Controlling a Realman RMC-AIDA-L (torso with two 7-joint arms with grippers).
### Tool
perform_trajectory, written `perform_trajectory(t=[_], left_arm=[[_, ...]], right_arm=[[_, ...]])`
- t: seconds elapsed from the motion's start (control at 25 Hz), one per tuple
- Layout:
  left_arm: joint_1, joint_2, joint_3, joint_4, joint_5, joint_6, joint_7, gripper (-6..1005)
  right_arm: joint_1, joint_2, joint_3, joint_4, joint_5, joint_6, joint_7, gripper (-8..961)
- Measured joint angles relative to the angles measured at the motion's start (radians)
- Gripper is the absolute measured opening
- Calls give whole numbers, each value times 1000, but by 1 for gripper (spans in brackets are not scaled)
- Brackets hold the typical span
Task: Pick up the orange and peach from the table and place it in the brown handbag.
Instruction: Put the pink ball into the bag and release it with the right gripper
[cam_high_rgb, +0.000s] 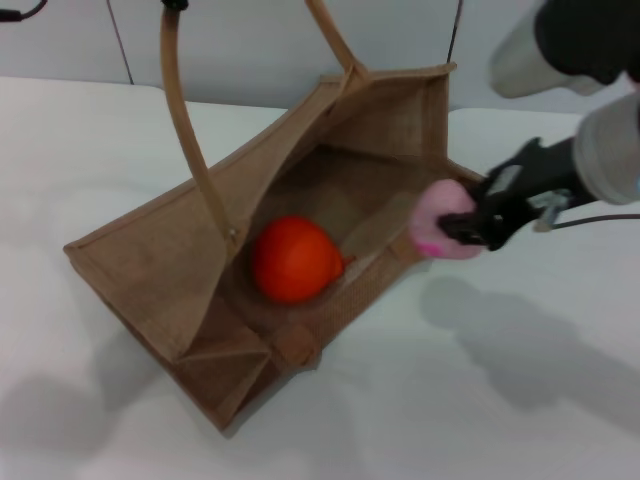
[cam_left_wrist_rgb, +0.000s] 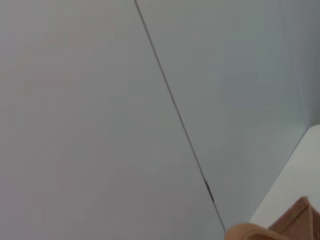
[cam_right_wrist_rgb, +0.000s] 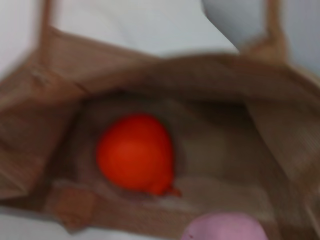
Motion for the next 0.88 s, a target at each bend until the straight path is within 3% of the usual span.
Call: perform_trajectory(t=[0.6,0.88], left_arm=[[-53,-1,80,32,-57,-2,-11,122],[-56,-2,86,65,-69,-5,-21,122]], right_arm=[[160,-1,-90,369,78,-399,-27,285],[220,-1,-119,508,196,-499,-122,280]])
